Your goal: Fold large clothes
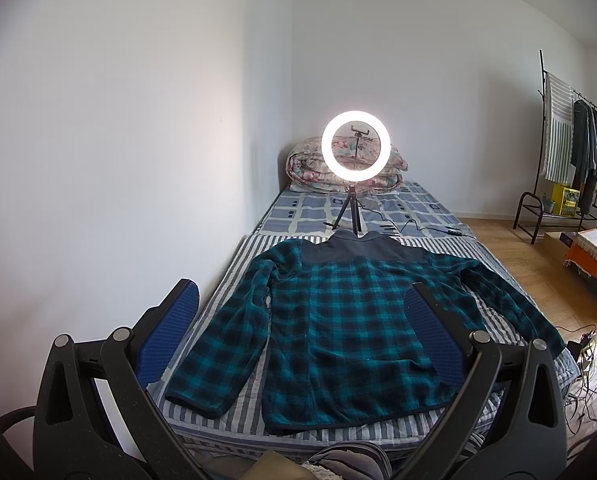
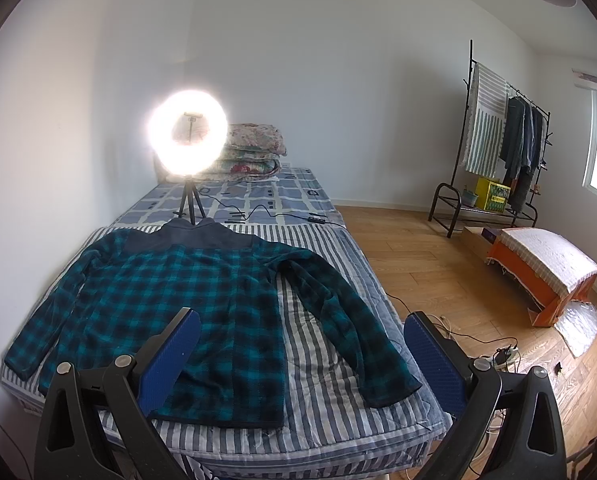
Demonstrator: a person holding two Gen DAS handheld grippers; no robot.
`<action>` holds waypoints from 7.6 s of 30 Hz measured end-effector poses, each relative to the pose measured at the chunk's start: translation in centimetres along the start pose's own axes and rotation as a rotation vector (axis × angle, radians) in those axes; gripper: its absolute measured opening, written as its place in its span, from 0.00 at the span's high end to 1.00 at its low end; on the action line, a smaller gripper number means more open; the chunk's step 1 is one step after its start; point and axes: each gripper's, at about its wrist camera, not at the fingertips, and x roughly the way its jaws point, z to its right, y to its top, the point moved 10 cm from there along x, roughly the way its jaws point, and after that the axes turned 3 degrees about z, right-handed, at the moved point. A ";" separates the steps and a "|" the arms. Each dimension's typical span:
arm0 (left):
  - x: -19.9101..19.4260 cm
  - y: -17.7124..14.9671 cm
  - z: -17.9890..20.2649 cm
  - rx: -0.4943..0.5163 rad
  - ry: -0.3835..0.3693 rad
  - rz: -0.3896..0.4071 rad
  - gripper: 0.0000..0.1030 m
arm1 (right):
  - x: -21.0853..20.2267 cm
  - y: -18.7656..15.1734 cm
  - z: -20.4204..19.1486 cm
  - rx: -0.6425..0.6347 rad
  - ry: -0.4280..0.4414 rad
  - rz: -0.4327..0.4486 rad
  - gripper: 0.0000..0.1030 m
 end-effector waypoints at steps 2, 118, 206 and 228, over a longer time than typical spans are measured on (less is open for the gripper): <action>0.0 -0.2 0.0 0.000 0.000 0.001 0.00 | 0.0 0.0 0.0 0.000 0.000 0.000 0.00; 16.0 -19.2 -11.2 -0.389 -0.116 -0.179 0.94 | 25.4 -4.3 -59.0 -0.187 0.941 -0.656 0.45; 17.9 -29.8 -5.6 -0.466 -0.252 -0.622 1.00 | 21.2 -19.2 -43.5 -0.237 0.776 -0.813 1.00; 19.3 -31.2 -5.9 -0.619 -0.294 -0.600 0.93 | 21.2 -12.3 -49.3 -0.389 0.770 -0.508 0.83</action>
